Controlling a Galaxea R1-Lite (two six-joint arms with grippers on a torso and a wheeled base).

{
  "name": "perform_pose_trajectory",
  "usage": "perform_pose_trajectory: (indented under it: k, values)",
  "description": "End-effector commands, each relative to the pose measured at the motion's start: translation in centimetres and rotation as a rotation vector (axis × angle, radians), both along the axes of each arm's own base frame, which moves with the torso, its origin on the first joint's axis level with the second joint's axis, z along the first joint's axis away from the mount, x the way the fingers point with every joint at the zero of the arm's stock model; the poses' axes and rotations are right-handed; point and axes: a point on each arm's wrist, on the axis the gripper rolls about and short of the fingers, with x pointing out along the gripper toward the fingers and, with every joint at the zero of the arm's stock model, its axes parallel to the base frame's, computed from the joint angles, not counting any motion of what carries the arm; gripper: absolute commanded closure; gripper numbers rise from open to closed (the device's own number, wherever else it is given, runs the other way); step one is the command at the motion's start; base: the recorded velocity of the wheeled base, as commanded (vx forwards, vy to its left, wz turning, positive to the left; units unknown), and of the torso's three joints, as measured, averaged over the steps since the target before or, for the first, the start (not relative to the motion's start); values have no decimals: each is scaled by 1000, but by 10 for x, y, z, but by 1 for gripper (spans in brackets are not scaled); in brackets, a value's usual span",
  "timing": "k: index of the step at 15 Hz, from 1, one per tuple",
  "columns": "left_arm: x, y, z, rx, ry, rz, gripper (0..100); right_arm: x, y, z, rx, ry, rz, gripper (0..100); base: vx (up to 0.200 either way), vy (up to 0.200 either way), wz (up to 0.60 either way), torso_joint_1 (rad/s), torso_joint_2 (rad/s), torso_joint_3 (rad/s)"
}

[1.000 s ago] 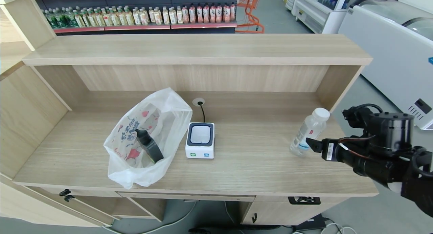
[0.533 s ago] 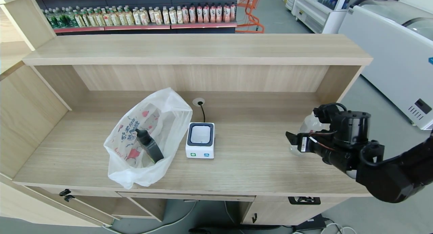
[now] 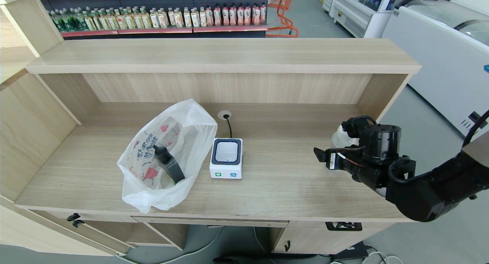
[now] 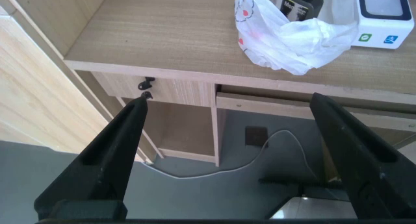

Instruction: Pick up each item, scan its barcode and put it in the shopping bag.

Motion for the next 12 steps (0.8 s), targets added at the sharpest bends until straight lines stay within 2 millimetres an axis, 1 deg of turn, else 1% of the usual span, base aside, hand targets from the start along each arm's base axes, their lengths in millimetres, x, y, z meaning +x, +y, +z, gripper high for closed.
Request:
perform_pose_trajectory:
  k: [1,4,8,12]
  values:
    - [0,0,0,-1,0,0,0,2,0,2,2,-8,0,0,0,0,0,0,0,0]
    - [0,0,0,1,0,1,0,3,0,3,-25,-17,7,0,0,0,0,0,0,0]
    - [0,0,0,-1,0,1,0,7,-1,-1,-44,-46,9,0,0,0,0,0,0,0]
    - [0,0,0,1,0,1,0,15,-6,-8,-87,-63,10,0,0,0,0,0,0,0]
